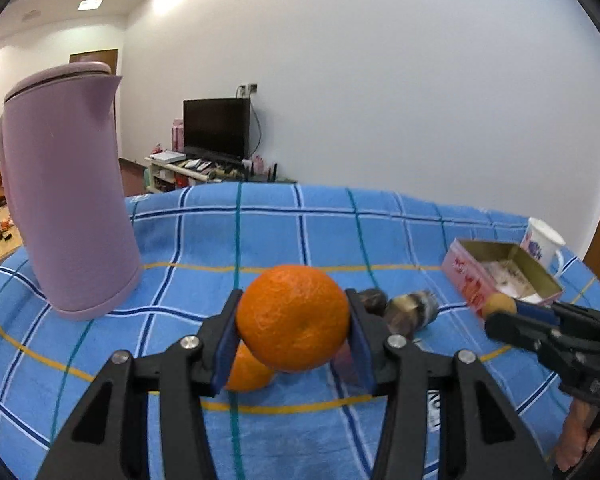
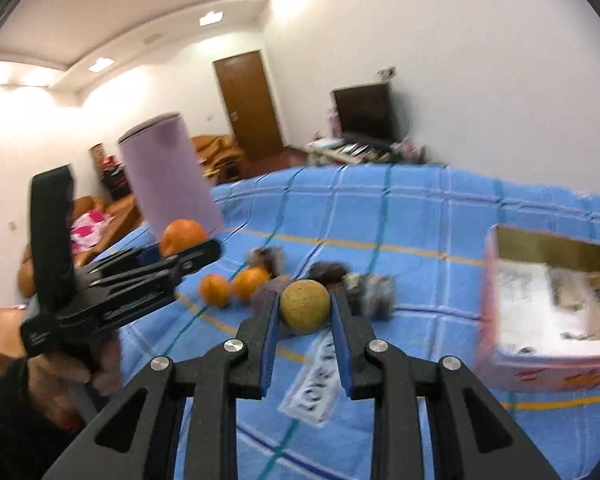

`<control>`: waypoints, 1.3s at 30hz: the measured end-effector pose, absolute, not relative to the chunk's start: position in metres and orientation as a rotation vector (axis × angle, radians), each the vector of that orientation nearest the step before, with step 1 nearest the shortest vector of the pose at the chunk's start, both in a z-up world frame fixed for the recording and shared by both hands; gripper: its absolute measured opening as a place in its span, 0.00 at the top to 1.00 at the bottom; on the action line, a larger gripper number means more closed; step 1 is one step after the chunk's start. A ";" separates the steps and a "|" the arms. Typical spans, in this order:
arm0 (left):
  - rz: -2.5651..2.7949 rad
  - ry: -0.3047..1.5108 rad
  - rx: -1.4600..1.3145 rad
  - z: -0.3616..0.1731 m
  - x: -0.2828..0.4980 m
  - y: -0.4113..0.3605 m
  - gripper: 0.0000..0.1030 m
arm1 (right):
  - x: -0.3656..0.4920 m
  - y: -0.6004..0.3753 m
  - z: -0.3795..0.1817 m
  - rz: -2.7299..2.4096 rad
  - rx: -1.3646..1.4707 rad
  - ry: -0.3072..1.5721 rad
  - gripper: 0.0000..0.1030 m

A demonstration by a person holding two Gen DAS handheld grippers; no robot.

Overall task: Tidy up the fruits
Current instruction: 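Carry the small fruit with the right tool while the left tool carries the orange over the pink tin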

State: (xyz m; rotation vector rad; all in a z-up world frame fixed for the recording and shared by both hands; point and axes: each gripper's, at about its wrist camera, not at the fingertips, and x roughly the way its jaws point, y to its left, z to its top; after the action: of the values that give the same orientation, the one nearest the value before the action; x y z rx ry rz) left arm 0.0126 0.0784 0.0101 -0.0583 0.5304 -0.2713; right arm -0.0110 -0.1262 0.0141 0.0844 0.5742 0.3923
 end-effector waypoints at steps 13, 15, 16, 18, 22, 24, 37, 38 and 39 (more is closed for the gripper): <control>-0.319 0.521 -0.062 0.013 0.002 0.034 0.51 | -0.011 -0.198 0.037 0.131 0.086 0.462 0.74; -0.330 0.524 -0.035 0.014 -0.001 0.022 0.51 | -0.009 -0.208 0.035 0.110 0.080 0.474 0.74; -0.332 0.526 -0.020 0.014 -0.002 0.017 0.51 | -0.008 -0.215 0.033 0.096 0.070 0.480 0.74; -0.341 0.535 -0.011 0.014 -0.003 0.007 0.51 | -0.007 -0.227 0.030 0.072 0.052 0.492 0.74; -0.378 0.558 -0.006 0.014 -0.001 -0.015 0.51 | -0.008 -0.257 0.026 0.024 0.059 0.509 0.74; -0.386 0.553 0.022 0.015 -0.002 -0.030 0.51 | -0.008 -0.271 0.026 0.005 0.069 0.511 0.74; -0.496 0.565 0.125 0.021 0.004 -0.145 0.51 | -0.012 -0.327 0.013 -0.085 0.094 0.570 0.74; -0.500 0.571 0.123 0.019 0.005 -0.152 0.51 | -0.011 -0.330 0.013 -0.087 0.094 0.574 0.74; -0.503 0.578 0.125 0.018 0.006 -0.159 0.51 | -0.011 -0.333 0.011 -0.090 0.091 0.580 0.74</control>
State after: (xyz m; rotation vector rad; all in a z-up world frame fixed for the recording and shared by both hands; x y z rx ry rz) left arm 0.0062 -0.1592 0.0176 0.1247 0.5780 -0.5029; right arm -0.0106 -0.3332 0.0114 0.0911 0.5799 -0.0904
